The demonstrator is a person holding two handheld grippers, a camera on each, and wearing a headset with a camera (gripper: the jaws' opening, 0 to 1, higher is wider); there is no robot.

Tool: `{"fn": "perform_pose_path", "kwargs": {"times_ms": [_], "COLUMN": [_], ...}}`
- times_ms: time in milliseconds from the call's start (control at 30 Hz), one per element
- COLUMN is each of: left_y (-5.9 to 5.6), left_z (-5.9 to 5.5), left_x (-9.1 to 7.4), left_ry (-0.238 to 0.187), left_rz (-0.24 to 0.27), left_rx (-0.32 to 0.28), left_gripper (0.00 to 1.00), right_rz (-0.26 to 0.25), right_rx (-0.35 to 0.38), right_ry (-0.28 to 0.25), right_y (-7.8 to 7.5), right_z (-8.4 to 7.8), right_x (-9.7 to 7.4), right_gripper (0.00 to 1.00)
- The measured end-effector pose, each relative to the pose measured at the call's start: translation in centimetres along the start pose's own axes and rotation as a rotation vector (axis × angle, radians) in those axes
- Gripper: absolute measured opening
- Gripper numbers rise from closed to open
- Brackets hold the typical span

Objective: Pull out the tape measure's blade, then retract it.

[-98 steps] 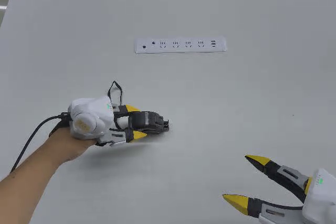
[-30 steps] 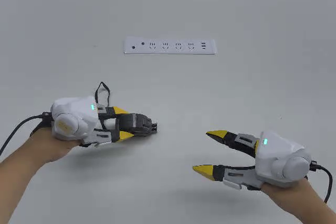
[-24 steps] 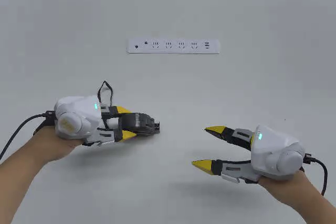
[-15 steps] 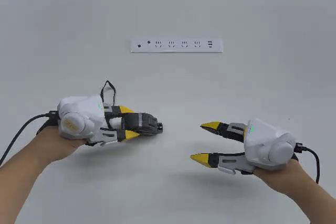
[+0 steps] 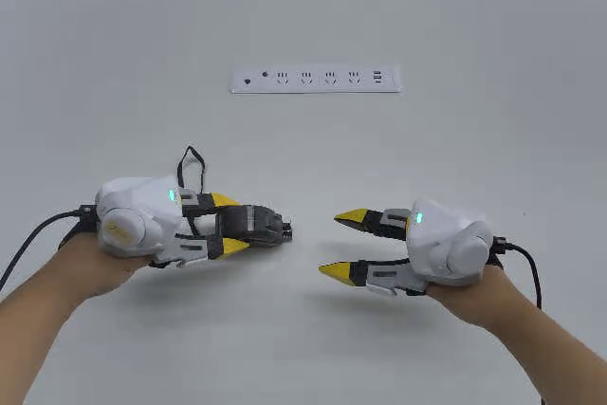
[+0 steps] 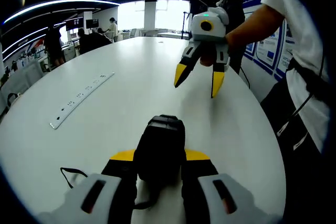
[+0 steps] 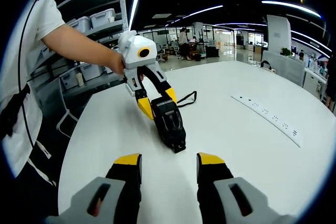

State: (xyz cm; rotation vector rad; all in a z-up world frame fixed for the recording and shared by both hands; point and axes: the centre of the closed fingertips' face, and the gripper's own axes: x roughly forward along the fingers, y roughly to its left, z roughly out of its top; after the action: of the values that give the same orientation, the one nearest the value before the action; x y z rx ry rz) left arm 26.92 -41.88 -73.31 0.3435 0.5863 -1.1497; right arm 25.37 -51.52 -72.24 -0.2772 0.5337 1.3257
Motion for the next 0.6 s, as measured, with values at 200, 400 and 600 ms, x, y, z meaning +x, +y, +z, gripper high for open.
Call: {"fn": "perform_pose_path", "kwargs": {"times_ms": [200,400,600], "left_y": [0.0,0.1,0.1], "left_z": [0.0,0.0,0.0], "left_x": [0.0,0.0,0.0], "left_ry": [-0.001,-0.001,0.0], "left_rz": [-0.001,0.001,0.002], "left_rx": [-0.003,-0.003,-0.004], "left_gripper": [0.29,0.29,0.29], "right_rz": [0.014,0.025,0.04], "right_rx": [-0.019,-0.061,-0.088], "right_ry": [-0.001,-0.016,-0.023], "right_y": [-0.1,-0.4,-0.5], "right_z": [-0.2,0.2,0.4], "right_x": [1.0,2.2,3.3], "right_gripper": [0.4,0.37,0.36]}}
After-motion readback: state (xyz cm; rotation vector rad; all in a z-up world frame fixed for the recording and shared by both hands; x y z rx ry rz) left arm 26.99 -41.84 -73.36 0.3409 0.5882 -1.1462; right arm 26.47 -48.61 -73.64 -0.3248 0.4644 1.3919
